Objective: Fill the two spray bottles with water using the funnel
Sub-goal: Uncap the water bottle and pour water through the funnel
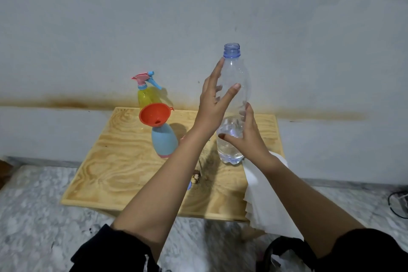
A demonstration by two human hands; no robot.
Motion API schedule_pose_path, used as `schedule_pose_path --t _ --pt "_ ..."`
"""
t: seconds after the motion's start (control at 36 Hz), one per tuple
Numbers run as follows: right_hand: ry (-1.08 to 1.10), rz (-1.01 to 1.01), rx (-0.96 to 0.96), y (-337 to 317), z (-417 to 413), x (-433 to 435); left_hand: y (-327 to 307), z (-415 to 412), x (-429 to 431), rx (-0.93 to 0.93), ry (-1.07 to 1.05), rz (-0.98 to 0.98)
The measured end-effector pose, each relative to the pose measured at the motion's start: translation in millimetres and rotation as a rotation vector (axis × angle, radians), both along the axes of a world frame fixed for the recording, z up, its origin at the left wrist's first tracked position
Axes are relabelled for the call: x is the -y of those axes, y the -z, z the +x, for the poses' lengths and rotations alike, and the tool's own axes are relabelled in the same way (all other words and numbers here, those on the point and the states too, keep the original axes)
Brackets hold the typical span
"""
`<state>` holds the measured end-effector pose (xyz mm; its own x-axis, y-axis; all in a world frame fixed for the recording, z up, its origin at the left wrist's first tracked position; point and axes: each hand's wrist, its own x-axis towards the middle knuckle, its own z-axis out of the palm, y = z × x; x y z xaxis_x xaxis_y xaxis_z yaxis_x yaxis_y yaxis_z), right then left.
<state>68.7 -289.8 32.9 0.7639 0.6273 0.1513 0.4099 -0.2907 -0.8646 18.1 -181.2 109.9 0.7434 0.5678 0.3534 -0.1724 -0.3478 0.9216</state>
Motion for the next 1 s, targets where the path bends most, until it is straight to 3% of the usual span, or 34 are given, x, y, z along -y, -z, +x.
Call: schedule_pose_path --t 0.25,0.5,0.61,0.86,1.0 --pt "-0.061 0.045 -0.182 20.8 8.4 1.9 23.3 -5.0 6.3 -0.059 0.013 0.002" --pt "0.011 0.058 -0.113 30.9 12.1 5.2 29.8 -9.1 13.4 -0.069 0.063 0.055" --pt "0.049 -0.005 -0.115 34.8 8.9 9.9 33.2 -14.6 16.9 -0.067 0.112 0.127" --pt "0.09 -0.158 0.091 27.3 -4.4 15.4 32.9 -25.3 15.4 -0.12 0.163 0.199" --pt "0.087 -0.196 0.064 15.2 -7.1 21.9 26.5 -30.6 12.8 -0.152 0.147 0.254"
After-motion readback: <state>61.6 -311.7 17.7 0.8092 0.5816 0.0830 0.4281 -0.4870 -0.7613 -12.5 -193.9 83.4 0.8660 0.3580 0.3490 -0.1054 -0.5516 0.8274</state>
